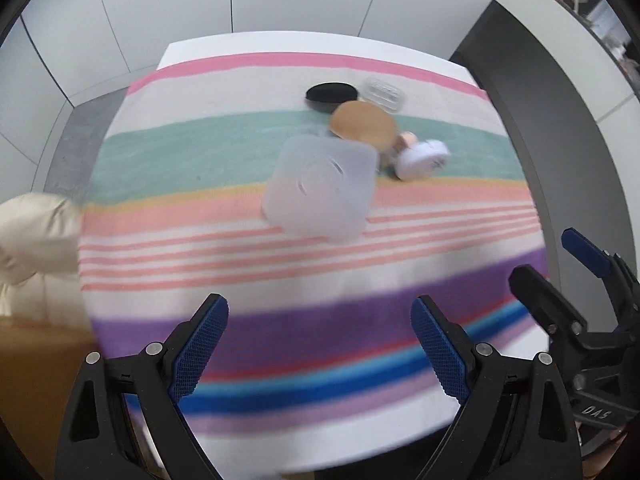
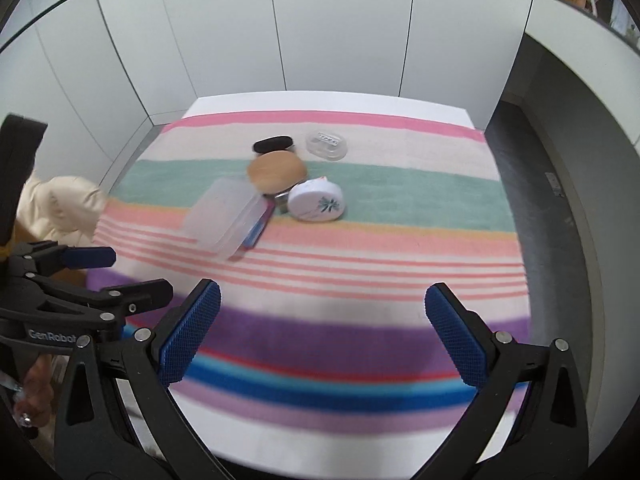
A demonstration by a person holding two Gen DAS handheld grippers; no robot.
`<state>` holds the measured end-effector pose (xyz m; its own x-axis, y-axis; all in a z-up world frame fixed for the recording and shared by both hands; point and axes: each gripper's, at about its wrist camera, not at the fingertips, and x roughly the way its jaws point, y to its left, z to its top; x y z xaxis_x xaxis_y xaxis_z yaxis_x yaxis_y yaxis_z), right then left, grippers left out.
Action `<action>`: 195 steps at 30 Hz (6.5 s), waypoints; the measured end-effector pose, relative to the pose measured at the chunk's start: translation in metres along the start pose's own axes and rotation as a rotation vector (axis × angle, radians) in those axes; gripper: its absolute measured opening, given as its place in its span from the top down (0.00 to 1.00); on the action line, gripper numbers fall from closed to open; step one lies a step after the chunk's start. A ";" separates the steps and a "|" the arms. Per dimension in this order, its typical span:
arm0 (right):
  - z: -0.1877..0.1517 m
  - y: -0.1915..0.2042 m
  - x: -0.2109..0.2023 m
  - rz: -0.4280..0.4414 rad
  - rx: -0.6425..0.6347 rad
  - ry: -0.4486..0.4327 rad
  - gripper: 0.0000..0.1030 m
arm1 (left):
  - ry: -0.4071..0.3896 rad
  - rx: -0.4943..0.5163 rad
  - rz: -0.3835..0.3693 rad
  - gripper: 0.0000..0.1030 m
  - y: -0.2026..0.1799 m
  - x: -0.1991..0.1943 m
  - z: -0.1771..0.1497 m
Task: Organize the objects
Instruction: 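Grasp the clear plastic container with the left tool while the right tool grasps the white compact, then lift the clear container with the left tool while the right tool lifts the white compact, then carry the clear container with the left tool while the right tool carries the compact to the cardboard box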
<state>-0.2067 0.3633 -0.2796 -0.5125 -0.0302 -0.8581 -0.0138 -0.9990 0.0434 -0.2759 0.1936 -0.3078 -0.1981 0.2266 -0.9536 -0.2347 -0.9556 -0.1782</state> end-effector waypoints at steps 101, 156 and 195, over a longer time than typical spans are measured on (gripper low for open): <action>0.098 -0.027 -0.191 -0.066 0.007 -0.177 0.42 | -0.363 -0.068 0.148 0.19 -0.043 -0.249 0.017; -0.104 -0.031 -0.251 0.015 0.041 -0.049 0.42 | -0.304 -0.009 0.106 0.19 -0.041 -0.275 -0.186; -0.108 0.270 -0.237 0.343 -0.516 -0.005 0.42 | -0.371 -0.507 0.310 0.19 0.176 -0.342 -0.351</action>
<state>0.0038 0.0970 -0.1193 -0.4185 -0.3533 -0.8367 0.5689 -0.8201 0.0618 0.0851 -0.1179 -0.0977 -0.5172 -0.1073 -0.8491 0.3399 -0.9363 -0.0887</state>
